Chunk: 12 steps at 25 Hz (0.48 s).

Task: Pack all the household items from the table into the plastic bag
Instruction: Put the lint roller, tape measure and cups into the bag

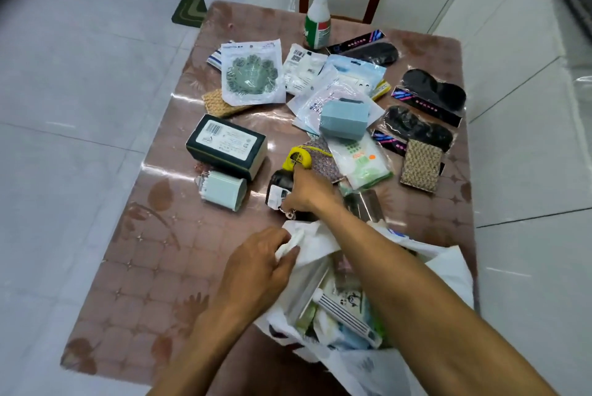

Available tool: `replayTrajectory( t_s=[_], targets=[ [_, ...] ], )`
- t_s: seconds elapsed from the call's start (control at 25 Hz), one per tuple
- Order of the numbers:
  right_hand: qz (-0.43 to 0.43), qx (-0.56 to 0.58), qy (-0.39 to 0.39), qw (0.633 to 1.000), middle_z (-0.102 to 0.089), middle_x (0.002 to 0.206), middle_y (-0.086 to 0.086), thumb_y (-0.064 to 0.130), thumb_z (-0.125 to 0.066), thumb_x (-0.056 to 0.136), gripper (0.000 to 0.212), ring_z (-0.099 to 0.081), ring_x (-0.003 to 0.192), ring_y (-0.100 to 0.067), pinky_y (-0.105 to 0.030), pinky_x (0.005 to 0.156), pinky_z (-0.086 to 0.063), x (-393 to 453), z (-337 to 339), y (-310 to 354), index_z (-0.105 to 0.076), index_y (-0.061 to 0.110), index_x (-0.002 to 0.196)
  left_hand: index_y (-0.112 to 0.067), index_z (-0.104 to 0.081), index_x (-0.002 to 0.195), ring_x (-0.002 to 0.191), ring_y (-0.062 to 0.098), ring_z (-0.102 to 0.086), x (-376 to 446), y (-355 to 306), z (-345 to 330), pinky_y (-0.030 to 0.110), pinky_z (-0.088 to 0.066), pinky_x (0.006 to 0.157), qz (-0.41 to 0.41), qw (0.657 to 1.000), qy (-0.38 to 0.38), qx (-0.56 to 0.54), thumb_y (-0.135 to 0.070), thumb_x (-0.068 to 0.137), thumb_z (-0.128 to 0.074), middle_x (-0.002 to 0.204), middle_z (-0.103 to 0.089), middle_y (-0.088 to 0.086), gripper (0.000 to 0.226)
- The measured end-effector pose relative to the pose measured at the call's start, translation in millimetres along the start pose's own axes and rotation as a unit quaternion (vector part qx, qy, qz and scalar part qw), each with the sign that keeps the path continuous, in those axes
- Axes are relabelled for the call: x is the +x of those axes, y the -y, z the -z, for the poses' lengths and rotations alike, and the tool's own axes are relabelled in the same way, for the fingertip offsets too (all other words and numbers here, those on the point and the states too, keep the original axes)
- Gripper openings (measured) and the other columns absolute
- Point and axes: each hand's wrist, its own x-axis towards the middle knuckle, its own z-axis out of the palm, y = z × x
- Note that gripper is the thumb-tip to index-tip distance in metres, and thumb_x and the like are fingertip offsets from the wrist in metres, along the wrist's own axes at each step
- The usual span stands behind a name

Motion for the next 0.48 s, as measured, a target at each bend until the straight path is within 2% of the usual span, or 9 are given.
replayTrajectory(
  t_s=[0.08, 0.16, 0.2, 0.24, 0.28, 0.36, 0.44, 0.48],
  targets=[
    [0.013, 0.171, -0.106, 0.979, -0.066, 0.113, -0.004, 0.036, -0.08, 0.064, 0.071, -0.063, 0.098, -0.026, -0.036, 0.079, -0.052, -23, 32, -12, -0.046, 0.02, 0.124, -0.02, -0.065, 0.091, 0.074, 0.014, -0.059, 2, -11, 5, 0.031, -0.047, 0.063, 0.015, 0.998, -0.042, -0.035, -0.039, 0.088, -0.057, 0.082, -0.065, -0.005, 0.02],
    [0.045, 0.324, -0.192, 0.925, -0.07, 0.108, 0.003, 0.035, -0.086, 0.059, 0.07, -0.067, 0.096, -0.017, -0.037, 0.083, -0.055, -66, 69, -43, -0.053, 0.027, 0.12, -0.018, -0.066, 0.078, 0.065, 0.012, -0.059, 5, -17, 12, 0.028, -0.046, 0.059, 0.072, 0.986, -0.088, -0.122, -0.029, 0.088, -0.068, 0.07, -0.066, -0.003, 0.015],
    [0.069, 0.366, -0.184, 0.91, -0.072, 0.105, 0.005, 0.034, -0.088, 0.059, 0.067, -0.069, 0.094, -0.014, -0.038, 0.083, -0.057, -93, 83, -63, -0.056, 0.03, 0.117, -0.017, -0.063, 0.069, 0.061, 0.014, -0.059, 7, -18, 14, 0.032, -0.046, 0.058, 0.096, 0.978, -0.092, -0.159, -0.03, 0.089, -0.067, 0.064, -0.064, 0.001, 0.024],
    [0.09, 0.393, -0.134, 0.905, -0.073, 0.105, 0.005, 0.036, -0.09, 0.06, 0.066, -0.07, 0.093, -0.013, -0.039, 0.083, -0.058, -124, 93, -79, -0.058, 0.033, 0.117, -0.017, -0.06, 0.063, 0.056, 0.014, -0.058, 8, -20, 15, 0.035, -0.047, 0.058, 0.104, 0.974, -0.086, -0.183, -0.035, 0.091, -0.063, 0.061, -0.063, 0.004, 0.034],
    [0.099, 0.392, -0.067, 0.912, -0.072, 0.108, 0.006, 0.041, -0.09, 0.06, 0.069, -0.07, 0.095, -0.013, -0.042, 0.083, -0.059, -154, 93, -92, -0.057, 0.037, 0.12, -0.017, -0.059, 0.06, 0.054, 0.014, -0.057, 8, -22, 16, 0.036, -0.047, 0.058, 0.104, 0.972, -0.07, -0.199, -0.042, 0.093, -0.056, 0.061, -0.064, 0.004, 0.041],
    [0.078, 0.3, 0.038, 0.95, -0.063, 0.119, 0.015, 0.056, -0.087, 0.058, 0.078, -0.064, 0.103, -0.009, -0.039, 0.087, -0.056, -202, 67, -96, -0.046, 0.047, 0.123, -0.021, -0.065, 0.07, 0.054, 0.012, -0.057, 9, -27, 18, 0.036, -0.048, 0.059, 0.09, 0.962, -0.032, -0.257, -0.05, 0.094, -0.045, 0.07, -0.069, 0.002, 0.043],
    [0.087, 0.146, 0.081, 0.982, -0.059, 0.123, 0.017, 0.067, -0.079, 0.059, 0.078, -0.059, 0.107, -0.007, -0.034, 0.089, -0.052, -228, 24, -79, -0.038, 0.048, 0.122, -0.026, -0.069, 0.092, 0.065, 0.018, -0.066, 8, -33, 17, 0.036, -0.051, 0.064, 0.082, 0.947, 0.0, -0.312, -0.048, 0.096, -0.043, 0.075, -0.073, -0.004, 0.035],
    [0.113, 0.09, 0.079, 0.986, -0.059, 0.123, 0.016, 0.071, -0.074, 0.061, 0.074, -0.058, 0.107, -0.008, -0.033, 0.087, -0.051, -232, 10, -71, -0.04, 0.045, 0.122, -0.025, -0.068, 0.101, 0.073, 0.022, -0.069, 7, -35, 17, 0.036, -0.052, 0.067, 0.079, 0.942, 0.01, -0.326, -0.043, 0.098, -0.043, 0.071, -0.072, -0.008, 0.032]
  ],
)
